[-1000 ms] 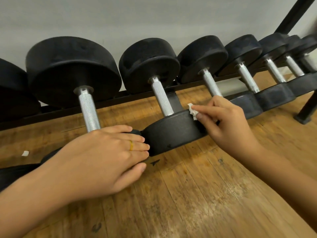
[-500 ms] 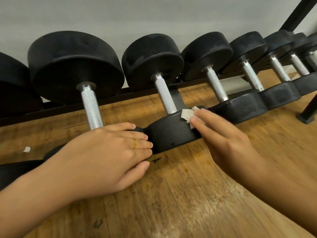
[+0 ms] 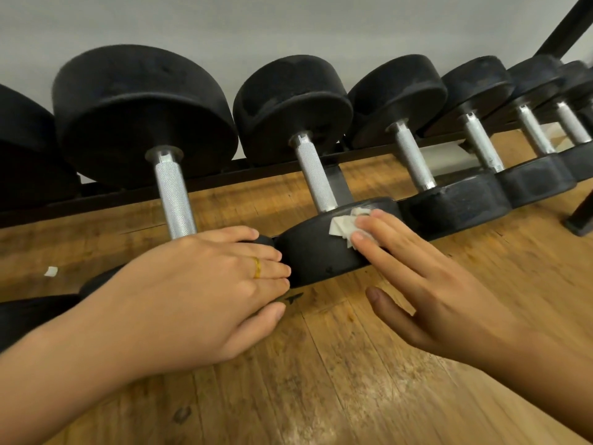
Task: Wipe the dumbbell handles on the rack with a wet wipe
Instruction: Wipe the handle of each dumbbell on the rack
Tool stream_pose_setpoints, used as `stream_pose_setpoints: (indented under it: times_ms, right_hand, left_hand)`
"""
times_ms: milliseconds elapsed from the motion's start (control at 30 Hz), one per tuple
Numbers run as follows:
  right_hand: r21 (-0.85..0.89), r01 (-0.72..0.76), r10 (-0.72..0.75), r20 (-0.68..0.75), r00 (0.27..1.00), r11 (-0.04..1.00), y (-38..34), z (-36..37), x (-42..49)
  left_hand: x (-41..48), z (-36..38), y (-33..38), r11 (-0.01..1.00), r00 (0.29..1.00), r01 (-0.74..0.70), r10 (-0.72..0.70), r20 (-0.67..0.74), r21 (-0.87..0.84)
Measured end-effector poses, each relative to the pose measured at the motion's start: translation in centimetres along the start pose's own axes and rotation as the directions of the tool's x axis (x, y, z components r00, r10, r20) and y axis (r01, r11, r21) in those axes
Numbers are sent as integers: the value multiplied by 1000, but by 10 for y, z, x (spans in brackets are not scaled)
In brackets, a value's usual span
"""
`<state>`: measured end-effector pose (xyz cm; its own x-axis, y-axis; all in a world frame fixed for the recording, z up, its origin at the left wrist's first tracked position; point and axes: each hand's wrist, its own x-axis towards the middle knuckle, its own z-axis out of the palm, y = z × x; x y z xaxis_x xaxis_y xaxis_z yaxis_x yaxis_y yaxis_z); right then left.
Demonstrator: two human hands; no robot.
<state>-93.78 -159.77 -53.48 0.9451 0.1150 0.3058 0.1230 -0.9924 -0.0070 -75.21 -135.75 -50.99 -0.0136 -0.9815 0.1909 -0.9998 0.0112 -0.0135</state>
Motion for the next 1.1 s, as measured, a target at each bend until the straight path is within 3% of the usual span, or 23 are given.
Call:
stream_pose_setpoints:
  times_ms: [133,300,400,600,900,1100]
  right_hand:
    - [-67,-3,4,28,1000,998,1,0,13]
    - [-17,10,-9,88,996,1000,-7,0,3]
    - [-81,72,-61,132,989,994,-7,0,-8]
    - [-279,76,-30,167,985,957,-19,6,35]
    - [-300,147,-92,190,978,942,-27,10,18]
    - [-340,254,-197,194,961,906,-30,25,57]
  left_hand:
    - [0,-1,0,1000,1000,-2,2,-2,0]
    - [1,0,0,1000,1000,-10,9,2,23]
    - [1,0,0,999,1000,-14,14,-3,34]
    - [1,1,-1,995,999,-40,40,7,95]
    - [-7,-2,-2,986,997,-65,56,59,151]
    - [-47,-20,6,955,982,83,-126,138,285]
